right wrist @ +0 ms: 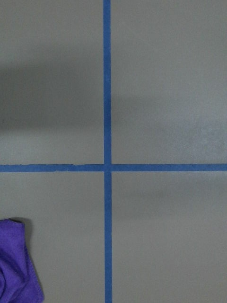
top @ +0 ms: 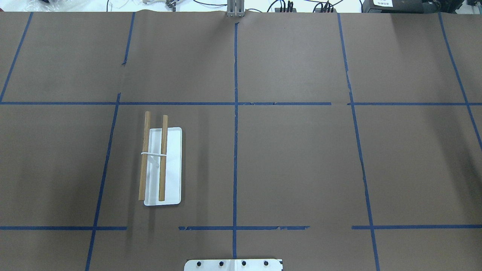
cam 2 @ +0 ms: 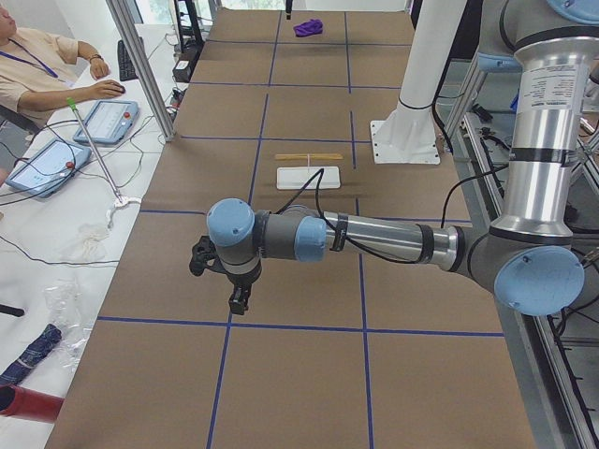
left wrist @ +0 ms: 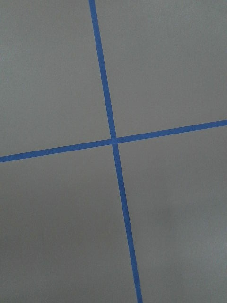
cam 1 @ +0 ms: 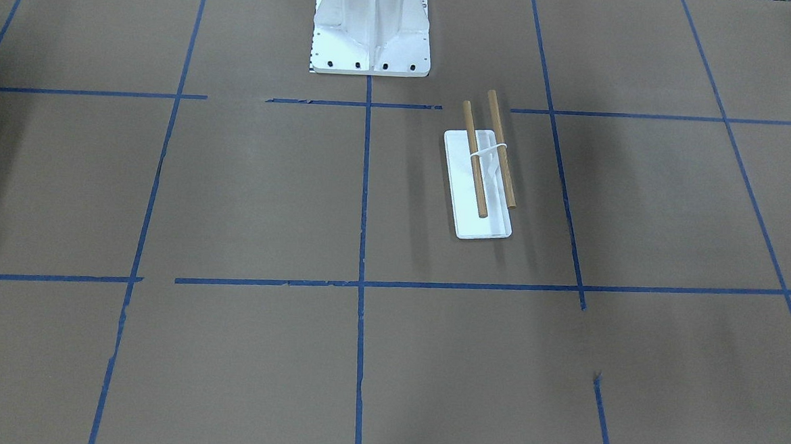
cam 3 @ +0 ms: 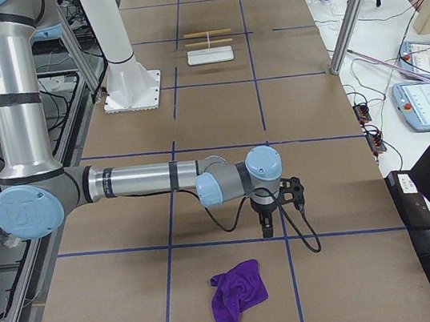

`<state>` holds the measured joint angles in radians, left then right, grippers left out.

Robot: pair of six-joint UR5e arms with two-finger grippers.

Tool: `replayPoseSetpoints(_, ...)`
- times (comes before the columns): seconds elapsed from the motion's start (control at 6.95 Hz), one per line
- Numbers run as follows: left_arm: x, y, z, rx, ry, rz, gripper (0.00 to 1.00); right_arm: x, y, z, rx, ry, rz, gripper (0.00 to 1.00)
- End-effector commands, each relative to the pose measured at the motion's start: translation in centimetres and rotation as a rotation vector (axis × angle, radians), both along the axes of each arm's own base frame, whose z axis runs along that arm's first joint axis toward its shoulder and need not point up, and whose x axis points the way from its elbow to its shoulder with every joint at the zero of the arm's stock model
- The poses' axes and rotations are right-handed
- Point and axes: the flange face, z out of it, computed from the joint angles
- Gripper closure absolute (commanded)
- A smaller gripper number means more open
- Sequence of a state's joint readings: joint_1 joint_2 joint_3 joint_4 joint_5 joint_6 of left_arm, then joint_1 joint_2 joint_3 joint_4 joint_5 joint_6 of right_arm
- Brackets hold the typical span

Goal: Hang towel on rack

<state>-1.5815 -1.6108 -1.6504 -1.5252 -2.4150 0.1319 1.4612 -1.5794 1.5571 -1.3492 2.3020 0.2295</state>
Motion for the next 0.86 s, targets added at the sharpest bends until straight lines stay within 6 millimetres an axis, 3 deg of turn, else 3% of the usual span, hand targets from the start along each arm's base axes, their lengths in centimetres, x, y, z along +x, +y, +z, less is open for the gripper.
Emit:
replayPoseSetpoints(0.0,0.0,0.3,0.0,0.093,-0.015,-0.002,0.0,0.6,0.5,-0.4,0.006,-0.001,0.012,0.0)
replayPoseSetpoints(0.29,0.0,1.7,0.6,0.092,-0.016,-0.002,0.0,1.2,-0.1,-2.0,-0.01,-0.054,0.021,0.0)
replayPoseSetpoints(0.43,0.0,1.6,0.9,0.09,-0.015,-0.001,0.0,3.4,1.5,-2.4,-0.044,-0.128,0.06,0.0)
replayPoseSetpoints(0.58,0.1,1.5,0.9,0.116,-0.013,-0.003,0.0,2.8,5.0,-4.7,-0.012,-0.202,0.051,0.0)
replayPoseSetpoints(0.72,0.1,1.6,0.7,0.121,-0.015,-0.004,0.0,2.8,5.0,-4.1,-0.028,-0.152,0.07,0.0)
